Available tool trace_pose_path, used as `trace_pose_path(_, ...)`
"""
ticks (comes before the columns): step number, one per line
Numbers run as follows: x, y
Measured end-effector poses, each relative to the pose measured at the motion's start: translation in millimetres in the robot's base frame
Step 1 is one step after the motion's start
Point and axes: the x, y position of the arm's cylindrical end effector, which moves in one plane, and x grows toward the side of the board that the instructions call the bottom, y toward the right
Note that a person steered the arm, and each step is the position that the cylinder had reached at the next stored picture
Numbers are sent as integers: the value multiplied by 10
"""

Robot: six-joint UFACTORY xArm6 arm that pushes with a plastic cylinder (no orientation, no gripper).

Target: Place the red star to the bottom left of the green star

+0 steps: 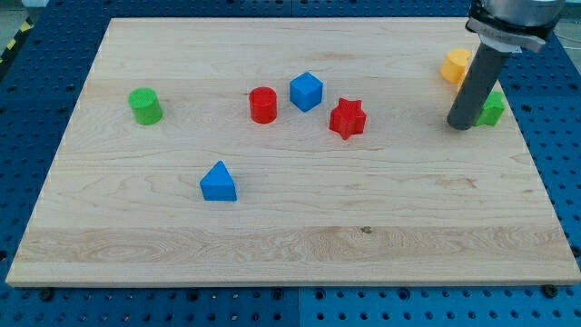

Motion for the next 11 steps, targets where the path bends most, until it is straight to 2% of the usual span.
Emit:
trace_pose_path(1,-113,-428)
trace_pose_path(2,-428,-856)
trace_pose_path(3,-459,-1276)
trace_pose_path(4,-156,-1457)
trace_pose_path(5,8,-1344)
trace_pose_path(7,160,-1861)
trace_pose_path(8,337,-1603)
trace_pose_path(10,357,-14)
trace_pose_path(11,361,-107)
